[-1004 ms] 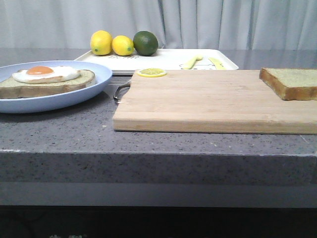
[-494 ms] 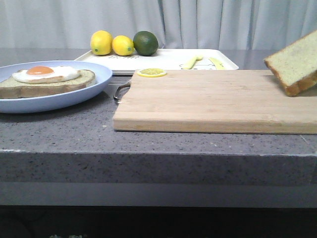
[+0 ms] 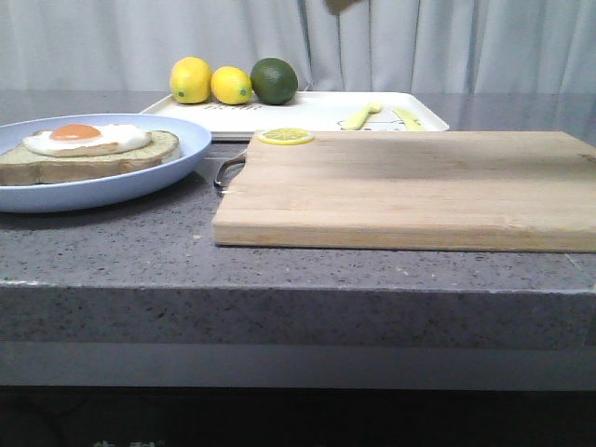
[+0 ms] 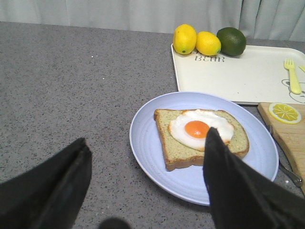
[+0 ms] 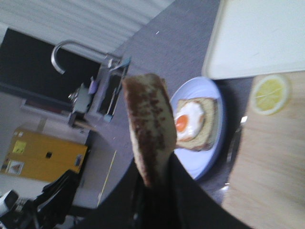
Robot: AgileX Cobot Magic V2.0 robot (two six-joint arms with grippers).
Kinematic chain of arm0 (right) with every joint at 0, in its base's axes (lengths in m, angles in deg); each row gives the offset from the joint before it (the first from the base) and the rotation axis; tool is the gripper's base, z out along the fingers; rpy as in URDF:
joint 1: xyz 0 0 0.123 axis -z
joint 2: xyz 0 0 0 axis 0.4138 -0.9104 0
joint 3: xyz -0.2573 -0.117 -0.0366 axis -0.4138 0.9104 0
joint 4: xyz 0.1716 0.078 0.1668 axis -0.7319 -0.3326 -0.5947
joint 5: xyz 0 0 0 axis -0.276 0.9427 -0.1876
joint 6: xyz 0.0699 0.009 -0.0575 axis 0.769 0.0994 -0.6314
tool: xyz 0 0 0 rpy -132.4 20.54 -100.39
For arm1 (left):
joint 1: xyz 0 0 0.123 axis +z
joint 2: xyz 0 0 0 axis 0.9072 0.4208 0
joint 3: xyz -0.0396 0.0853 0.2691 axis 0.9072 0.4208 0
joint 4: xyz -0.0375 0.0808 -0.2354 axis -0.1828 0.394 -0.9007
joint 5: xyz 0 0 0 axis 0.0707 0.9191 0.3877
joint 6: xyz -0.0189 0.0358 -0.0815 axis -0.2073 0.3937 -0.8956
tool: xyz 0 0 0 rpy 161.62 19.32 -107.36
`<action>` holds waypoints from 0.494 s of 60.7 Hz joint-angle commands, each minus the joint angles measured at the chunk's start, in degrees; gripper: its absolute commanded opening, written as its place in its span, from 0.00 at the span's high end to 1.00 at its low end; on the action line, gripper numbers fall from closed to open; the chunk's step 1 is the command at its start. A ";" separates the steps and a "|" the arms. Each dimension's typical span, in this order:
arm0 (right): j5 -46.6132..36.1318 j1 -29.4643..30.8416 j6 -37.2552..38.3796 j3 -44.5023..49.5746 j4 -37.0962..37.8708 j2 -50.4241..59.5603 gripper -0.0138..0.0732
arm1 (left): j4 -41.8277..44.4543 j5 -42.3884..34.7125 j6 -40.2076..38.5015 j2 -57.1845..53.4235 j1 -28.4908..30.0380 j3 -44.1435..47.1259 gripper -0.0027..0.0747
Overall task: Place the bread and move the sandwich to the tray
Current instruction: 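Carry the bread over the plate and lay it on the egg toast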
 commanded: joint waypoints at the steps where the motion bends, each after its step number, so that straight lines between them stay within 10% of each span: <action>1: -3.81 -7.54 -0.91 -1.25 -7.80 2.04 0.77 | -0.07 -4.65 -0.12 0.61 0.10 -2.08 0.33; 30: -22.94 -35.33 -6.88 -13.71 -25.37 -13.93 0.77 | -0.07 -4.65 -0.12 0.61 0.10 -2.08 0.33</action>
